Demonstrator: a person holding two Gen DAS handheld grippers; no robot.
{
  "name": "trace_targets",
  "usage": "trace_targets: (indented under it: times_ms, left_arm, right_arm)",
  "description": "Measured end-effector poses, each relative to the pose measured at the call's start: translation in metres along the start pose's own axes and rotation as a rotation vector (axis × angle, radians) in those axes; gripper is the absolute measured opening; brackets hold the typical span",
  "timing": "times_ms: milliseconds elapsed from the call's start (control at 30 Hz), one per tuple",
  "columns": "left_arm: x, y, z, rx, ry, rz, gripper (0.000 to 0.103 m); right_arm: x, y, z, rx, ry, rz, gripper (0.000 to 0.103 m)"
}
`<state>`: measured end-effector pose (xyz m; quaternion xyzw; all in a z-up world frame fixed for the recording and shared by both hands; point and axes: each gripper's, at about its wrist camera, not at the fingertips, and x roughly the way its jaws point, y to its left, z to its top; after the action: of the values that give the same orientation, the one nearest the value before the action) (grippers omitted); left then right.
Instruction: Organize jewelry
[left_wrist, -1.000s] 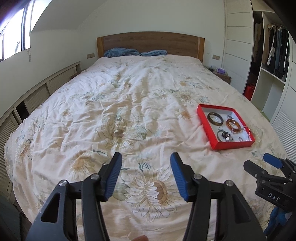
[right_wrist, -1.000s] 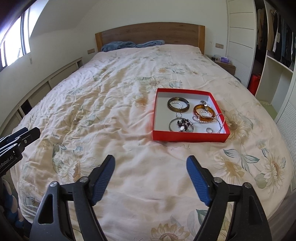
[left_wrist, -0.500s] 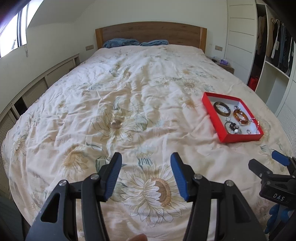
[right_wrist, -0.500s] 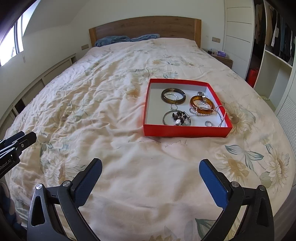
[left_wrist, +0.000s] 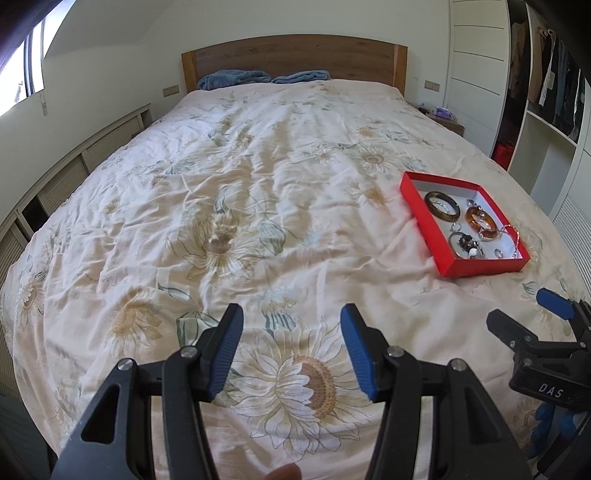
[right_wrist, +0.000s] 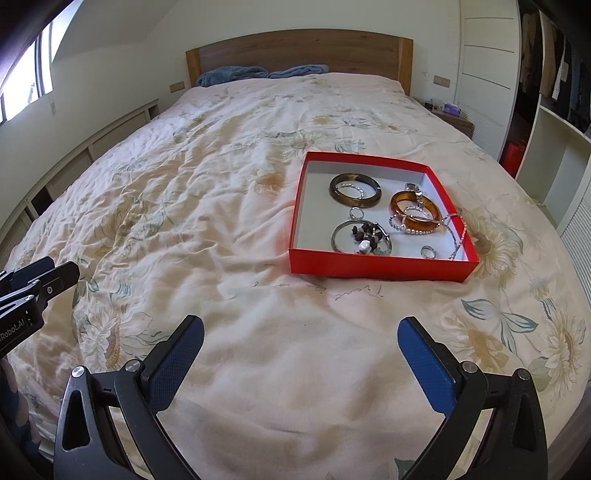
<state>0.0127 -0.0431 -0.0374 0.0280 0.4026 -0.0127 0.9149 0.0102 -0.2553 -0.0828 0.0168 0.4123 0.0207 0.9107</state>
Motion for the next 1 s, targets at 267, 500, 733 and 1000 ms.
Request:
trace_targets:
  times_ms: [267,500,733,1000]
  left_arm:
    - [0.002,-0.0034,0.0,0.008,0.005,0.001,0.053]
    - [0.0025,-0.0082,-0.0011,0.028,0.006,0.003,0.053]
    - [0.0015,-0.0096,-0.0012,0.03,0.006,0.006,0.053]
    - [0.0006,-0.0094,-0.0007,0.028,0.006,0.007,0.053]
  right_arm:
    - [0.0029,-0.0002,0.0001,0.003,0.002,0.005,0.103]
    - [0.0024,-0.0022,-0.0007,0.005,-0.003,0.01,0.103]
    - [-0.0002,-0.0053,-0.0009,0.01,-0.008,0.011,0.103]
    - [-0.0027,-0.0068,-0.0002,0.007,-0.013,0.006,0.103]
